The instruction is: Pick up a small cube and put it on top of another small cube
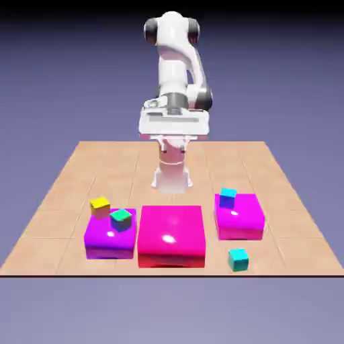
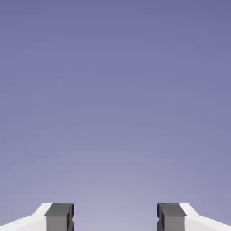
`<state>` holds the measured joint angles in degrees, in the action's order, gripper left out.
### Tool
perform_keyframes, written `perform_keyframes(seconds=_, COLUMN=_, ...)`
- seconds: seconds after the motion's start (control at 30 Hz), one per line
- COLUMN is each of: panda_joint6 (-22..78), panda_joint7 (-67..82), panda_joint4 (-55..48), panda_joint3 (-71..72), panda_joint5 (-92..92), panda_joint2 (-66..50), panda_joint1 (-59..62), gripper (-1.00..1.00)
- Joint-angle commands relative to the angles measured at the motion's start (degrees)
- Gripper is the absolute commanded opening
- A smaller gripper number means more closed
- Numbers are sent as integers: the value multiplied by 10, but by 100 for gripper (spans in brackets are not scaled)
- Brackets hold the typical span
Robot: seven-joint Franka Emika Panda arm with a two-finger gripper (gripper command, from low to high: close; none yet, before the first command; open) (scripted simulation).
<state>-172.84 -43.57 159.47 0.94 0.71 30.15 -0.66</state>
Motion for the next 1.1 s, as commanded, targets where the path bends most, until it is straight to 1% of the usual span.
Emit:
perform_keyframes(seconds=0.0, panda_joint6=10, panda_joint7=-9, panda_joint4=-13, panda_joint3=8, panda_joint5=6, panda_joint2=-21, panda_joint1=0, gripper=0)
perform_keyframes(seconds=0.87, panda_joint6=258, panda_joint7=-246, panda_joint4=-338, panda_joint3=208, panda_joint5=157, panda_joint2=-552, panda_joint1=6, gripper=0)
perform_keyframes(seconds=0.9, panda_joint6=258, panda_joint7=-246, panda_joint4=-338, panda_joint3=208, panda_joint5=157, panda_joint2=-552, panda_joint1=6, gripper=0)
perform_keyframes(seconds=1.07, panda_joint6=188, panda_joint7=-285, panda_joint4=-360, panda_joint3=160, panda_joint5=211, panda_joint2=-646, panda_joint1=-30, gripper=0)
